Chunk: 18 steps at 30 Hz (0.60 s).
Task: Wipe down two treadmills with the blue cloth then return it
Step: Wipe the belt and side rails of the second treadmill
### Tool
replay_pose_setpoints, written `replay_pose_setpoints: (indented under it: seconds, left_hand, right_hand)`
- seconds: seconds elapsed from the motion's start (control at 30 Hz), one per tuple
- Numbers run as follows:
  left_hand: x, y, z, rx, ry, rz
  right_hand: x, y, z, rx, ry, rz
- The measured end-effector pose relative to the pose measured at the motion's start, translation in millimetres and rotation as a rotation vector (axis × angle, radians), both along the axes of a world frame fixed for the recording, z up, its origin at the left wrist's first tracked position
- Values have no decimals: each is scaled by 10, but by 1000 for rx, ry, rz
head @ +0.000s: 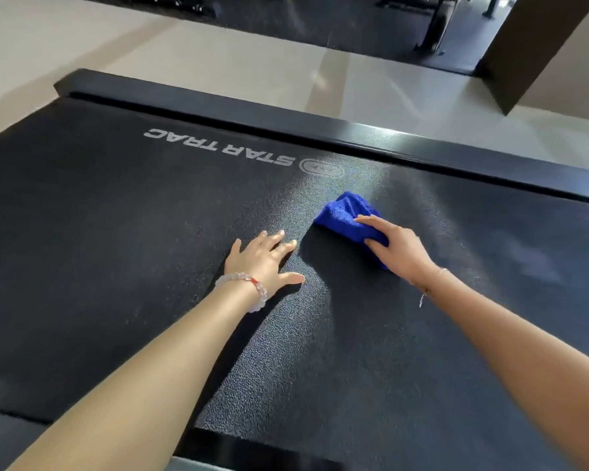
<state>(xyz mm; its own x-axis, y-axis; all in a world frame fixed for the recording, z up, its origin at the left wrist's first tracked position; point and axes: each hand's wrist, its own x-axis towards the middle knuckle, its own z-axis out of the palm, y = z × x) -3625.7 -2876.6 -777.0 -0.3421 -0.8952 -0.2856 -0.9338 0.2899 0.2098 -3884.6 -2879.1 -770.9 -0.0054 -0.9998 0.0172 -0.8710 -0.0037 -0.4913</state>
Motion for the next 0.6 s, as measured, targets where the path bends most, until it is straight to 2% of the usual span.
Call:
replay_pose_setpoints:
  seconds: [0.17, 0.27, 0.6]
  left_hand:
    - [-38, 336, 18, -56, 44, 37]
    - [143, 681, 19, -43, 80, -2]
    - [351, 1649, 70, -89, 33, -134]
  right_hand:
    - [170, 497, 13, -10, -32, 48]
    - [271, 772, -3, -6, -43, 108]
    - [644, 1668, -40, -21, -56, 204]
